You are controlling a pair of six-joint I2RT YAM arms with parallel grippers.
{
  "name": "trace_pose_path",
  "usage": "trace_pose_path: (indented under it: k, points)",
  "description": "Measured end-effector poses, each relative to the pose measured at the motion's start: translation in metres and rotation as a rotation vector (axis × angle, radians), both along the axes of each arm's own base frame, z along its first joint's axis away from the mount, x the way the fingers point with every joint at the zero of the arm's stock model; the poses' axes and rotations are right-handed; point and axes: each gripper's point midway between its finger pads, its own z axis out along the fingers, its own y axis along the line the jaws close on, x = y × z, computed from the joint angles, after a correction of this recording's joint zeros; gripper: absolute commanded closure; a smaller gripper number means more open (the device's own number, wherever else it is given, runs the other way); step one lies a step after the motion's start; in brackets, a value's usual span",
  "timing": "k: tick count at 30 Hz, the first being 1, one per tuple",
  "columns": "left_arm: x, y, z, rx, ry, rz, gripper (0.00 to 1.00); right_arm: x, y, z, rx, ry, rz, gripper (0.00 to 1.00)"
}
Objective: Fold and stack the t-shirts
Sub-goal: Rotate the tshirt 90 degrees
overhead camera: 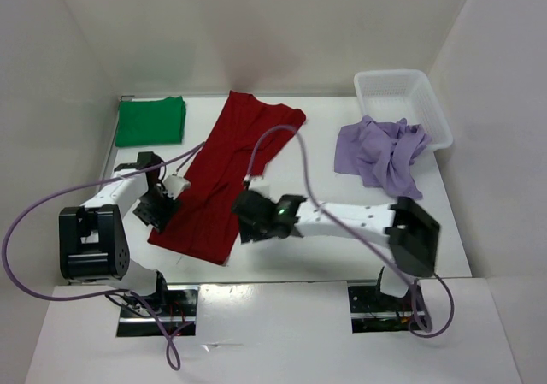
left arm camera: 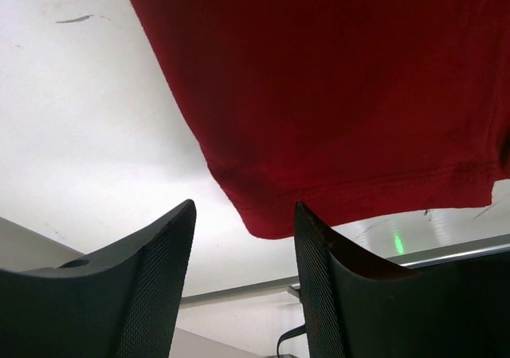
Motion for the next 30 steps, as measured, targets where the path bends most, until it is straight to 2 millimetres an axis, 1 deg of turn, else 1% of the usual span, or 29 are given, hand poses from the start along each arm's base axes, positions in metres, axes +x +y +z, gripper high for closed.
trace_pose_path:
  k: [2,3,4,5,7,8,9,10,12,16,19,21,23,24,26,27,28,30]
  points:
    - [0.001,-0.001,0.0,-0.003,-0.004,0.0,0.39,-0.03,0.017,-0.04,-0.059,0.084,0.04,0.67]
    - [0.001,-0.001,0.0,-0.004,-0.009,0.0,0.39,-0.042,0.024,-0.054,-0.079,0.116,0.057,0.67]
    - [0.002,-0.001,0.0,-0.006,-0.016,-0.001,0.39,-0.049,0.03,-0.062,-0.088,0.141,0.067,0.65]
    - [0.002,-0.001,0.002,-0.007,-0.024,-0.001,0.39,-0.055,0.037,-0.069,-0.091,0.164,0.074,0.55]
    - [0.004,-0.002,0.005,-0.007,-0.042,-0.001,0.39,-0.058,0.052,-0.071,-0.068,0.189,0.074,0.42]
    - [0.005,-0.002,0.006,-0.006,-0.052,-0.001,0.39,-0.058,0.061,-0.07,-0.055,0.196,0.078,0.34]
    - [0.006,-0.002,0.006,-0.006,-0.059,-0.002,0.39,-0.057,0.071,-0.069,-0.037,0.201,0.078,0.32]
    - [0.005,-0.002,0.007,-0.007,-0.062,-0.003,0.38,-0.057,0.08,-0.067,-0.019,0.203,0.081,0.32]
    - [0.005,-0.003,0.006,-0.011,-0.066,-0.005,0.38,-0.058,0.092,-0.067,0.01,0.215,0.087,0.3]
    - [0.003,-0.004,0.004,-0.017,-0.063,-0.007,0.38,-0.064,0.096,-0.081,-0.002,0.253,0.088,0.3]
    - [0.004,-0.004,0.004,-0.02,-0.064,-0.007,0.38,-0.066,0.096,-0.095,-0.021,0.282,0.072,0.33]
    - [0.004,-0.004,0.005,-0.019,-0.071,-0.008,0.38,-0.065,0.1,-0.093,-0.003,0.29,0.071,0.43]
    - [0.005,-0.004,0.007,-0.018,-0.08,-0.01,0.38,-0.063,0.099,-0.096,-0.003,0.301,0.065,0.56]
    - [0.006,-0.004,0.008,-0.017,-0.087,-0.01,0.38,-0.063,0.099,-0.097,0.0,0.311,0.064,0.71]
    - [0.007,-0.004,0.012,-0.016,-0.105,-0.011,0.34,-0.063,0.1,-0.099,0.01,0.327,0.064,0.87]
    - [0.007,-0.004,0.015,-0.018,-0.118,-0.011,0.34,-0.062,0.099,-0.102,0.016,0.335,0.061,1.0]
    - [0.008,-0.005,0.016,-0.02,-0.126,-0.012,0.34,-0.062,0.097,-0.105,0.021,0.347,0.057,1.0]
    - [0.007,-0.006,0.021,-0.024,-0.144,-0.013,0.32,-0.061,0.094,-0.106,0.055,0.369,0.037,1.0]
